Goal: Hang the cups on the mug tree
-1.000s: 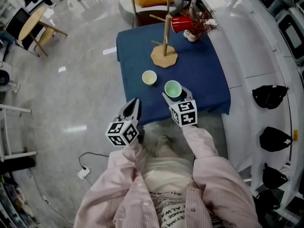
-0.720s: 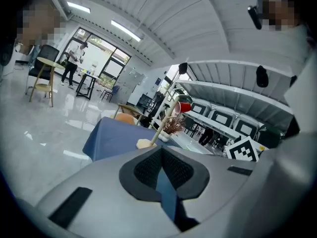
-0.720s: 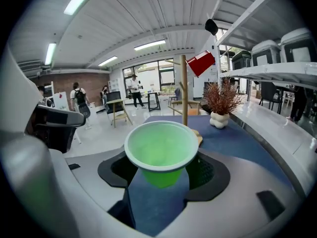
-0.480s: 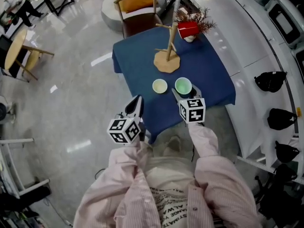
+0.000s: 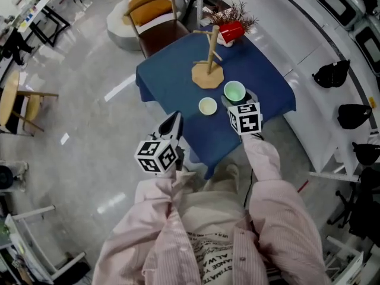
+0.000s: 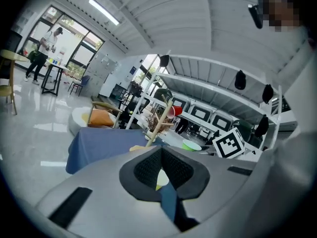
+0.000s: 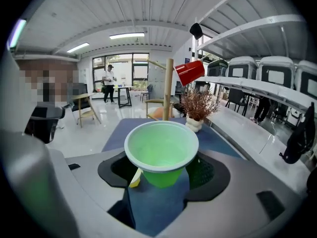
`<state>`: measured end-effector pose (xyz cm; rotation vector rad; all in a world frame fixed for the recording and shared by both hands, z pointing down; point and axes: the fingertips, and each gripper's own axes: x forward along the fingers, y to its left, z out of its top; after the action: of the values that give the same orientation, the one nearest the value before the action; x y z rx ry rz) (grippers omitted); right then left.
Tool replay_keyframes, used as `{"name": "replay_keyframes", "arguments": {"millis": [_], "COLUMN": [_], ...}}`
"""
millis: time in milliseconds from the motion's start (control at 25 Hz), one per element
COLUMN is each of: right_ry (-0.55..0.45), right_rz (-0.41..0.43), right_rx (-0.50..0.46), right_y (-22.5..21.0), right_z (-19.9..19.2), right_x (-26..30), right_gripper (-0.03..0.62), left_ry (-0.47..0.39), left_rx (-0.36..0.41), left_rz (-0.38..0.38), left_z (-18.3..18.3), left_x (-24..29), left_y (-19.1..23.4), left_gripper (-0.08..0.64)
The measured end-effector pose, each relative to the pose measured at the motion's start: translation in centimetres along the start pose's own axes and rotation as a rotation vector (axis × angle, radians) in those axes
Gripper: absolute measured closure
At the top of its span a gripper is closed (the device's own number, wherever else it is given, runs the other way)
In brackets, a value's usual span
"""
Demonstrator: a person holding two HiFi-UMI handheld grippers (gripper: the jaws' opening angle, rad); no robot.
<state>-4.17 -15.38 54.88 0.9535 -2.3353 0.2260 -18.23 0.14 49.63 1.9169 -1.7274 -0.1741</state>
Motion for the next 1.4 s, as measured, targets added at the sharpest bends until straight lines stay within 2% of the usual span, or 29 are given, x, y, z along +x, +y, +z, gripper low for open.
{"name": "replay_keyframes", "arguments": {"millis": [200, 480, 880, 1120, 1400], "right_ry": [0.044, 0.151, 0.223, 0.241, 0.246], "right_rz": [-0.053, -0.028, -0.011, 0.003, -0.021], "right_rx": [-0.029, -0.063, -0.145, -0.182, -0.255], "right_y": [-0.7, -0.8, -1.6, -1.7, -2.0], "right_z": [1.6, 2.2, 4.2, 4.9, 6.2], "right_x": [0.5, 2.4, 5.5, 6.8, 7.3], "right_gripper": [0.305, 0.305, 0.305, 0.305, 0.304], "left_ry": [0.015, 0.034, 0.057, 0.067, 0.075], "left_rx": [0.029, 0.025, 0.010, 0.004, 0.003], "left_rz": [-0.048, -0.081, -0.088, -0.089, -0.103], "left_z": [1.1, 1.6, 2.8, 3.0, 3.4], "left_x": [0.4, 2.0, 6.0, 7.7, 9.1], "left_y": [0.7, 0.4, 1.0, 1.3, 1.5], "left_gripper": [0.561, 0.561, 0.561, 0.561, 0.561]}}
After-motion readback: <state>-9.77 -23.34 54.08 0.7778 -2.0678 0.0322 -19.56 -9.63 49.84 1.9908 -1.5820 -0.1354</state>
